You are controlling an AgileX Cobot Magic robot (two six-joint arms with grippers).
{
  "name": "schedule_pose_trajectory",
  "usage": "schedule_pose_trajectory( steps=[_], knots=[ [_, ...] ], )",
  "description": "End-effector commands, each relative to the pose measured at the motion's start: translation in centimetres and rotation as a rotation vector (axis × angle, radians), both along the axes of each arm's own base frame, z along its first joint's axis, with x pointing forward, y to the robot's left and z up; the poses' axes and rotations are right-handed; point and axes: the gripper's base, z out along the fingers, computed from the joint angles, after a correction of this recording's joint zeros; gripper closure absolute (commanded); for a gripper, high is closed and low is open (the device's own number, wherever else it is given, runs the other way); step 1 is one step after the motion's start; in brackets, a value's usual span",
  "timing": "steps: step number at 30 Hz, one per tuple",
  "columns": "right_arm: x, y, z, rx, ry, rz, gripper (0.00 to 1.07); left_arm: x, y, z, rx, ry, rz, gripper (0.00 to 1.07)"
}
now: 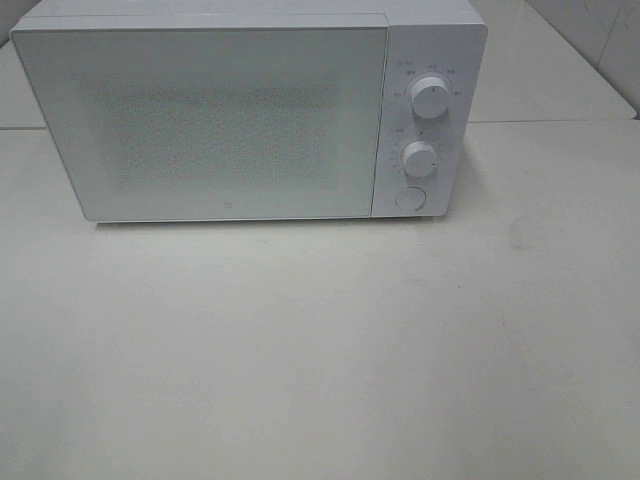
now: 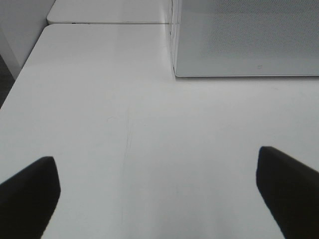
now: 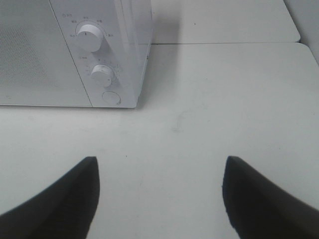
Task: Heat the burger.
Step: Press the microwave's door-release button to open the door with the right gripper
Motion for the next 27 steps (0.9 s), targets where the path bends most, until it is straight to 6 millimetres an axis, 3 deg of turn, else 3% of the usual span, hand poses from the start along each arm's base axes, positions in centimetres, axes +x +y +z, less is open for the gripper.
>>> schedule_pose_trajectory(
  steps=[1, 12, 17, 20, 27],
  knots=[
    [0.9, 0.0, 0.4, -0.003, -0.031, -0.006, 0.39, -0.2, 0.0, -0.1, -0.002, -0.016, -0.003, 0.06],
    [5.3, 0.3, -0.2, -0.005, -0.007, -0.011, 0.39, -0.2, 0.0, -0.1, -0.002, -0.016, -0.003, 0.06],
    [8.2, 0.6, -1.3, -0.007, 0.018, -0.015, 0.39, -0.2, 0.0, -0.1, -0.002, -0.016, -0.003, 0.06],
    [8.6, 0.6, -1.4, -0.007, 0.020, -0.015, 0.39, -0.2, 0.0, -0.1, -0.002, -0.016, -0.003, 0.06],
    [11.8, 0.8, -2.7, -0.006, 0.001, -0.021, 0.39, -0.2, 0.0, -0.1, -0.002, -0.016, -0.003, 0.06]
  ],
)
